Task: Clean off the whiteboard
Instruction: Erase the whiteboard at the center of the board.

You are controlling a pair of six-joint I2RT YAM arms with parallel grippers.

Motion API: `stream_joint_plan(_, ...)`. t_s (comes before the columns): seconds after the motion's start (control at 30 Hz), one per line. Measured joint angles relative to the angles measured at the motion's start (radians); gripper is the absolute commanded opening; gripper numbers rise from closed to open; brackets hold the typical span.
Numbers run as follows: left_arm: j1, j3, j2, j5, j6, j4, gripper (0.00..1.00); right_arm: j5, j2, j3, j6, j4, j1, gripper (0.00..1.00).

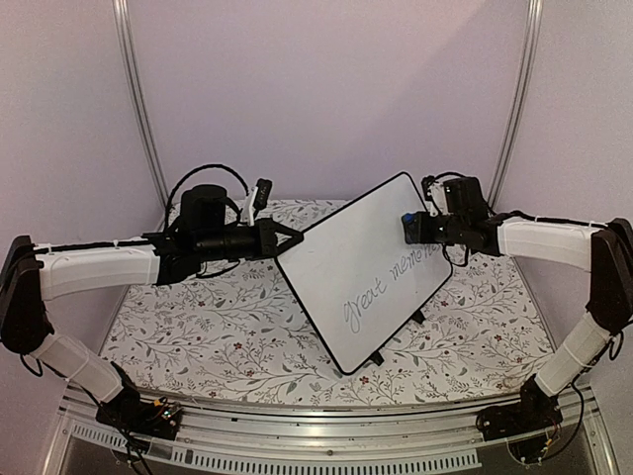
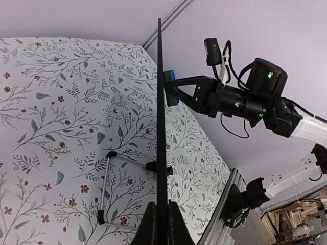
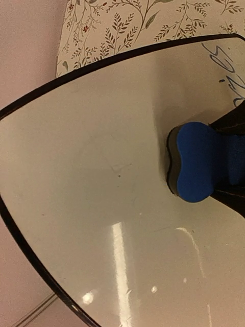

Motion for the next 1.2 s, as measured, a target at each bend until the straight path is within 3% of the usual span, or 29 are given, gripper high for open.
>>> stream_joint_plan(0.33, 0.000, 0.000, 0.000, 0.006, 0.001, 0.002, 0.00, -0.035, 0.043, 0.084, -0.004, 0.009, -0.026, 0.15)
stream_joint_plan(0.83, 0.000, 0.000, 0.000, 0.010, 0.000, 0.005, 0.00, -0.077, -0.084, -0.192, 0.028, 0.037, -0.031, 0.15)
stream_joint_plan(1.0, 0.000, 0.000, 0.000, 0.013, 0.000, 0.008, 0.00, -0.071, -0.080, -0.161, 0.026, 0.013, -0.031, 0.15)
stream_joint_plan(1.2, -0.001, 0.000, 0.000, 0.018, 0.000, 0.008, 0.00, -0.013, -0.006, 0.011, 0.006, 0.013, -0.031, 0.15)
